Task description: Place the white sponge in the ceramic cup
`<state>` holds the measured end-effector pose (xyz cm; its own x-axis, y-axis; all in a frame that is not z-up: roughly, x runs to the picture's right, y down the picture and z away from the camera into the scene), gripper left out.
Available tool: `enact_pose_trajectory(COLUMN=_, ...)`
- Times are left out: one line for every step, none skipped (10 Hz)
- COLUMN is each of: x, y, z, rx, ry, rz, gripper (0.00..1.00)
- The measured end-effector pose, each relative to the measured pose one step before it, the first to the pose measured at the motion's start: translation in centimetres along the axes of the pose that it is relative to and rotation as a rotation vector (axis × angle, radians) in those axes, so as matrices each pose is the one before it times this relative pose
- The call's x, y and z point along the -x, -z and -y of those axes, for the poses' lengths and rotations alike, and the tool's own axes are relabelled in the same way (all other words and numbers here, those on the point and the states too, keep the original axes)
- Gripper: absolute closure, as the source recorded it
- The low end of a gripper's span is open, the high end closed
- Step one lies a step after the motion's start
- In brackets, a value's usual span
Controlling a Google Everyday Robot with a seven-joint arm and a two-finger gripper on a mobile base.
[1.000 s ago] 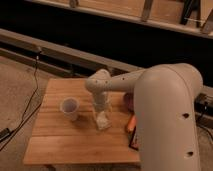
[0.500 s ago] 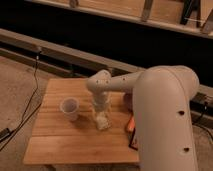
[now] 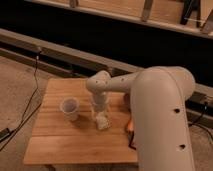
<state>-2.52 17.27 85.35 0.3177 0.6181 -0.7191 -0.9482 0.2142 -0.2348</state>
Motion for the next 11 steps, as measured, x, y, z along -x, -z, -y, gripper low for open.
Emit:
enact_pose_trajectory(x=0.050, y=-0.299, z=-0.132, rx=0.00104, ry=0.00499, rz=-0.00471, gripper=0.35)
enact_pose_trajectory(x=0.063, y=-0.233, z=-0.079, rx=-0.00007, ry=0.00408, rz=-0.00387, gripper=0.35)
enact_pose_trajectory(x=0.070, y=-0.276, z=-0.052, rx=-0.00178, ry=0.00446, rz=-0.00471, gripper=0.35)
enact_pose_trajectory(x=0.128, y=-0.223, z=-0.044, rx=-0.00290, ry=0.00368, rz=-0.00414, gripper=0.35)
enact_pose_trajectory(x=0.241, y=-0.096, z=0.021, rx=-0.00433, ry=0.00209, rz=-0.00056, gripper=0.35)
enact_pose_trajectory(x=0.305, y=0.074, z=-0.050, rx=-0.00286, ry=0.00235, rz=0.00183, gripper=0.35)
enact_pose_trajectory(x=0.177, y=0.069, z=0.001, rx=-0.00289, ry=0.00277, rz=-0.00171, gripper=0.35)
enact_pose_trajectory(x=0.250, y=0.191, z=0.092, rx=-0.00693, ry=0.00744, rz=-0.00519, gripper=0.35)
enact_pose_trajectory(x=0.088, y=0.078, z=0.068, rx=-0.00345, ry=0.00599, rz=-0.00521, gripper=0.35)
enact_pose_trajectory(x=0.066, y=0.064, z=0.049, rx=-0.00310, ry=0.00936, rz=-0.00788, gripper=0.35)
enact_pose_trajectory(x=0.121, y=0.047, z=0.031, rx=-0.00356, ry=0.01887, rz=-0.01488, gripper=0.35)
